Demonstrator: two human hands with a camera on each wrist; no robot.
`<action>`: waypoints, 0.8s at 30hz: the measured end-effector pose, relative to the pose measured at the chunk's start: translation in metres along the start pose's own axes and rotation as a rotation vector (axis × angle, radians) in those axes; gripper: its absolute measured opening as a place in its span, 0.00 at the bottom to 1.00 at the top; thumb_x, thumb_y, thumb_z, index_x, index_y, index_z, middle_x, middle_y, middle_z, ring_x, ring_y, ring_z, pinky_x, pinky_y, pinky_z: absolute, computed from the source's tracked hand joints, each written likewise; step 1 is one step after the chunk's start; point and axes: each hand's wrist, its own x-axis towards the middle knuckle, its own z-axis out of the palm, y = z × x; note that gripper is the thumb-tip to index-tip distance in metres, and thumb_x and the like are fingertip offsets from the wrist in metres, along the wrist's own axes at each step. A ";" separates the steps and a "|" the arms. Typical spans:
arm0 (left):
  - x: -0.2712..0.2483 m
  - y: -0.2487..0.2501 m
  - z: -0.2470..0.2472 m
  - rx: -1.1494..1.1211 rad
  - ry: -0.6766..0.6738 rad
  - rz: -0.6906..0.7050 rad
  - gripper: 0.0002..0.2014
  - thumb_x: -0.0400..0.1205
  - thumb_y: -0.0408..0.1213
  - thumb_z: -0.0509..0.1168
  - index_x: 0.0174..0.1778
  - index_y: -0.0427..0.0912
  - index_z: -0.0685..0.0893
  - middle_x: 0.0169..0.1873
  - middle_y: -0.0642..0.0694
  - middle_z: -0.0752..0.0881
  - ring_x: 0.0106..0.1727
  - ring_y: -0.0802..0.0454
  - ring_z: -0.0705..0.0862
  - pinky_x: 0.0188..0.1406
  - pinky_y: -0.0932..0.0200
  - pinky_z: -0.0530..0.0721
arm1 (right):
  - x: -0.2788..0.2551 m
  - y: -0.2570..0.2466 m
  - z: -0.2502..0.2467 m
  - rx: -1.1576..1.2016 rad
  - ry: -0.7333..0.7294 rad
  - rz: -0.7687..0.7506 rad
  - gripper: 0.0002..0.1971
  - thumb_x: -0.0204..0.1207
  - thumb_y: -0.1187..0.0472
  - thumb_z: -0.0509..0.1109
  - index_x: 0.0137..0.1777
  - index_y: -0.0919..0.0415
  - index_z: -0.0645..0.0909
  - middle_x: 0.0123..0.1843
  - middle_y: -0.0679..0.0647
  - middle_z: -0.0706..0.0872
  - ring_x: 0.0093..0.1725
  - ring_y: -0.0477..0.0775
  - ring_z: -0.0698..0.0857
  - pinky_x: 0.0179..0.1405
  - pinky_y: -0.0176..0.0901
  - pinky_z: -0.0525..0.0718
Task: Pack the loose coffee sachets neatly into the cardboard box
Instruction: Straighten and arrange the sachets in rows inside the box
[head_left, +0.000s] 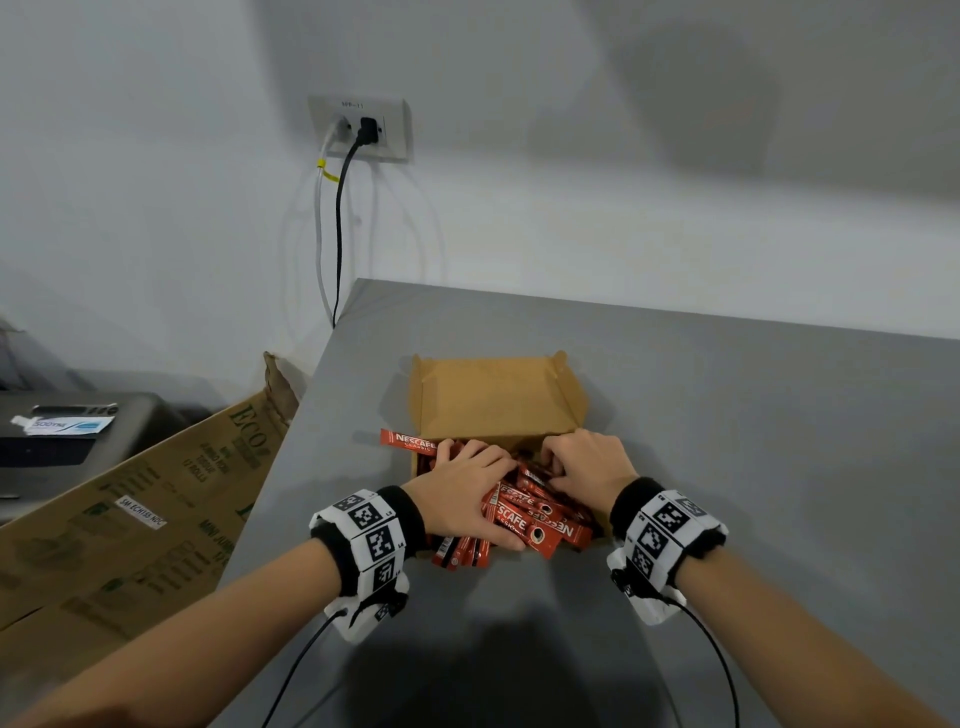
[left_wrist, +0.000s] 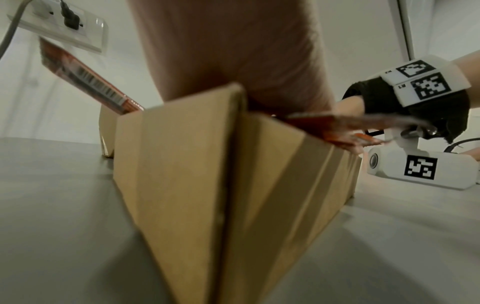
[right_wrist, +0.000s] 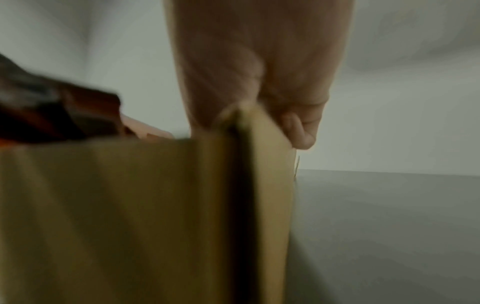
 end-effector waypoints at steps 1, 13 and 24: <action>0.000 0.000 0.000 -0.003 0.001 0.001 0.46 0.67 0.69 0.66 0.77 0.47 0.63 0.73 0.53 0.66 0.75 0.52 0.59 0.76 0.41 0.45 | 0.000 0.000 0.000 -0.003 -0.010 0.002 0.07 0.74 0.56 0.67 0.51 0.53 0.80 0.49 0.48 0.87 0.53 0.53 0.83 0.45 0.45 0.79; 0.000 -0.003 0.001 -0.012 0.008 0.030 0.42 0.66 0.70 0.61 0.75 0.59 0.61 0.71 0.52 0.67 0.73 0.50 0.61 0.75 0.38 0.49 | -0.001 -0.004 -0.002 -0.018 -0.032 0.033 0.12 0.76 0.58 0.64 0.58 0.58 0.77 0.52 0.53 0.86 0.56 0.57 0.82 0.48 0.49 0.80; 0.000 -0.003 0.002 -0.007 0.023 0.036 0.40 0.69 0.66 0.67 0.75 0.58 0.62 0.71 0.53 0.67 0.73 0.51 0.60 0.75 0.39 0.46 | -0.010 0.000 -0.010 0.322 0.408 0.045 0.09 0.74 0.58 0.70 0.38 0.58 0.72 0.41 0.50 0.76 0.37 0.52 0.77 0.36 0.44 0.78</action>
